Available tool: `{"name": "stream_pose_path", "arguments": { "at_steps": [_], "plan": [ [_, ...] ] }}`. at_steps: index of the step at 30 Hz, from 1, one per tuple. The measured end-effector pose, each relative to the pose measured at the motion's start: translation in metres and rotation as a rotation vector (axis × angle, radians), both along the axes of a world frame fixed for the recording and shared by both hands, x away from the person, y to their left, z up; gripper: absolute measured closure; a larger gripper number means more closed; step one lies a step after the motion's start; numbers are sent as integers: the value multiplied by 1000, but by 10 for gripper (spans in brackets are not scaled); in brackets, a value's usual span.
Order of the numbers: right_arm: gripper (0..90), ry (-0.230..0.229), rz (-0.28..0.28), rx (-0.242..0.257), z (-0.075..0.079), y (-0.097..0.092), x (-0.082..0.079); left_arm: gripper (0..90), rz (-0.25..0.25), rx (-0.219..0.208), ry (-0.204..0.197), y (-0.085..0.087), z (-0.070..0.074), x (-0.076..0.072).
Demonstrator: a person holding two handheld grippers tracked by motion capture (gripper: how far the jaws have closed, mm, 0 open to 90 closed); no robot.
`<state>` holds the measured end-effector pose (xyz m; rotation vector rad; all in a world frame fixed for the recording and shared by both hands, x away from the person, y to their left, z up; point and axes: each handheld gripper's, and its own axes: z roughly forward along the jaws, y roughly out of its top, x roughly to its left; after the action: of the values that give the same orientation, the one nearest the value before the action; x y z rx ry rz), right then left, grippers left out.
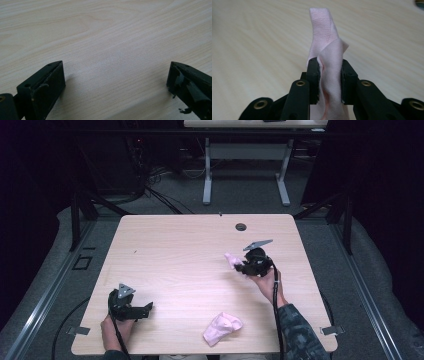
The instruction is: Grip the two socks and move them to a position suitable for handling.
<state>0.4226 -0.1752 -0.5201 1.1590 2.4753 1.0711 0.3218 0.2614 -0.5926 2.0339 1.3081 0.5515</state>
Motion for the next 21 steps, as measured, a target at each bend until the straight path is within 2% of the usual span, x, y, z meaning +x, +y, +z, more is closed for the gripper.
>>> {"name": "stream_pose_path", "arguments": {
  "at_steps": [6, 9, 16, 21],
  "plan": [
    [733, 6, 147, -2, -5, 32, -37, 16, 2, 0, 0, 0, 0, 0],
    [729, 16, 189, -31, -10, 42, -45, 17, 3, -1, -1, 0, 0, 0],
    [711, 59, 215, -47, -25, 49, -50, 18, 5, -2, -3, 0, 0, 0],
    [698, 67, 214, -61, -31, 49, -52, 18, 4, -1, -2, 0, 0, 0]
  ]
}}
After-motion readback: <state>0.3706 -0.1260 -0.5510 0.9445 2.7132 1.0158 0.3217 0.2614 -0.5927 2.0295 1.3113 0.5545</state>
